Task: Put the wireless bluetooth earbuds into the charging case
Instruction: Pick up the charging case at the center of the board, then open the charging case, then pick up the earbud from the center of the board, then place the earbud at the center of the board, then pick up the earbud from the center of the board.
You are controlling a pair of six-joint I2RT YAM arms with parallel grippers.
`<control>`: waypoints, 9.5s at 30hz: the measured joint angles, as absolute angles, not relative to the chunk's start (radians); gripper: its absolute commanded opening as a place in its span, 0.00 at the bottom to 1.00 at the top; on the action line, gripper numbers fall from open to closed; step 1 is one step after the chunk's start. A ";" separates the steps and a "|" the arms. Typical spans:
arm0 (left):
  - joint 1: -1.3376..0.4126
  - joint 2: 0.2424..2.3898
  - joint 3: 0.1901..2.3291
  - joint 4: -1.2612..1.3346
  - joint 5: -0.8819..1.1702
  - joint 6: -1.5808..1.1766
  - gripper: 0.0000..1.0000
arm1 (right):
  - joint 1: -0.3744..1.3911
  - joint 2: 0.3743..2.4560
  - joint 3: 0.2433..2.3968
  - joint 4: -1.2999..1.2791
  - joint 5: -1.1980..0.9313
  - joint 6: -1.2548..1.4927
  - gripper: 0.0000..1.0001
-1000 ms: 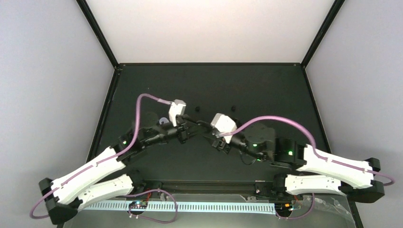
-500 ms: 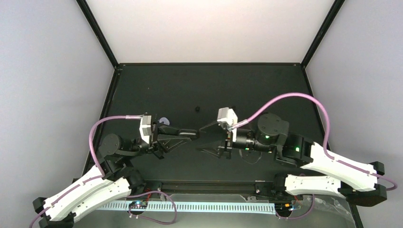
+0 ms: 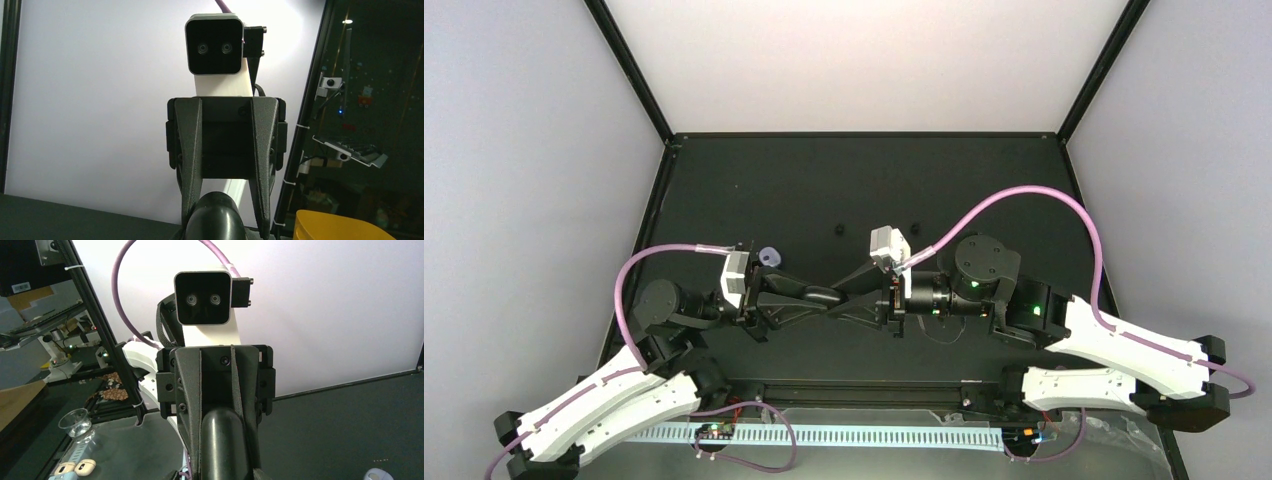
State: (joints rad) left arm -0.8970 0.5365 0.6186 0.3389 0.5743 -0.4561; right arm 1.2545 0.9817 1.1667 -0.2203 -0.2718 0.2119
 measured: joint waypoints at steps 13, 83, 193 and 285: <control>-0.897 0.537 0.619 0.395 0.612 -0.499 0.02 | 1.254 0.972 1.167 -0.216 -0.307 0.216 0.27; -0.896 0.542 0.640 0.284 0.596 -0.443 0.02 | 1.255 1.023 1.251 -0.285 -0.138 0.160 0.63; -0.888 0.227 0.447 -0.001 0.265 -0.451 0.02 | 0.373 2.024 1.334 -0.333 0.046 0.482 0.24; -0.888 0.159 0.381 -0.017 0.275 -0.437 0.02 | 0.960 1.671 0.933 -0.347 -0.024 0.296 0.22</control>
State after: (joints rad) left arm -0.8883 0.1585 0.3809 -0.0166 0.2749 -0.4374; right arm 0.9604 1.6707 0.9329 -0.3470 -0.0242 0.2958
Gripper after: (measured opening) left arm 0.215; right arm 0.247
